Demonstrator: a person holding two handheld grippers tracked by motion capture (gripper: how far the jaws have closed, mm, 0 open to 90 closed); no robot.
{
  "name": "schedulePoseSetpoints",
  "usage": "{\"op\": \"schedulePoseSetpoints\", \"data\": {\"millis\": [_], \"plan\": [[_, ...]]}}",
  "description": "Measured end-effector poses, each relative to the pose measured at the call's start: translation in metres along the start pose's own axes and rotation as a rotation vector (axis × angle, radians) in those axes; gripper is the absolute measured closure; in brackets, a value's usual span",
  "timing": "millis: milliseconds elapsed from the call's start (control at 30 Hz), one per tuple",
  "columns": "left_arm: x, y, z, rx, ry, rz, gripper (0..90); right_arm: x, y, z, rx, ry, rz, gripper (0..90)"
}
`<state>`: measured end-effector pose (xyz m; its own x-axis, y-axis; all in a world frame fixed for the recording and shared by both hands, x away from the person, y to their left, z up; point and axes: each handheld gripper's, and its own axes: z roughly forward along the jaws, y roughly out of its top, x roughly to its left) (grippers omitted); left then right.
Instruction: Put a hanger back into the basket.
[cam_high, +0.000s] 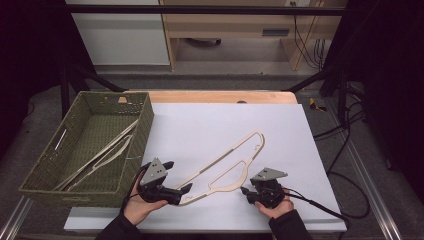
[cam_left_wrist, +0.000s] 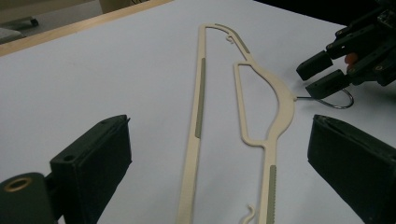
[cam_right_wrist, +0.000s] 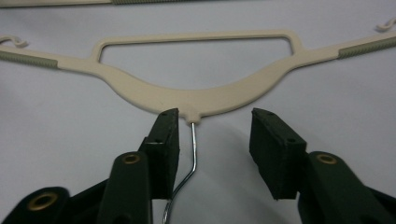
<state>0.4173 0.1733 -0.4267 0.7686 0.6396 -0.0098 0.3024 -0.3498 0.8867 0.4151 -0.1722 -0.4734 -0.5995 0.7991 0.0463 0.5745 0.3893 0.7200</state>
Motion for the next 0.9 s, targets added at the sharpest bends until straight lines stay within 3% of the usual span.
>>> {"op": "schedulePoseSetpoints", "data": {"millis": [100, 267, 333, 467, 600, 667, 833, 900], "plan": [[0.000, 0.000, -0.001, -0.003, -0.001, -0.003, 6.4, 0.003, 0.000, 0.001, 0.018, 0.007, -0.007, 62.3], [-0.001, -0.001, -0.002, -0.001, 0.002, 0.003, 6.4, 0.010, 0.001, 0.005, 0.059, -0.006, -0.060, 74.4], [0.000, -0.001, -0.002, -0.002, 0.003, 0.002, 6.4, 0.013, 0.002, 0.005, 0.075, -0.005, -0.056, 80.6], [-0.002, -0.002, -0.002, -0.003, -0.001, 0.002, 6.5, 0.014, 0.003, 0.006, 0.091, -0.016, -0.053, 84.3], [-0.004, -0.001, 0.001, 0.003, -0.008, 0.008, 6.6, 0.013, 0.004, 0.006, 0.089, 0.004, -0.042, 89.3], [-0.006, 0.001, 0.003, 0.006, -0.014, 0.010, 6.7, 0.012, 0.004, 0.007, 0.092, -0.003, -0.052, 89.4], [-0.014, 0.006, 0.013, 0.020, -0.037, 0.033, 7.3, 0.009, 0.006, 0.007, 0.104, 0.021, -0.014, 89.6], [-0.018, 0.008, 0.018, 0.037, -0.047, 0.051, 7.6, 0.007, 0.007, 0.006, 0.108, 0.034, -0.025, 89.6]]}}
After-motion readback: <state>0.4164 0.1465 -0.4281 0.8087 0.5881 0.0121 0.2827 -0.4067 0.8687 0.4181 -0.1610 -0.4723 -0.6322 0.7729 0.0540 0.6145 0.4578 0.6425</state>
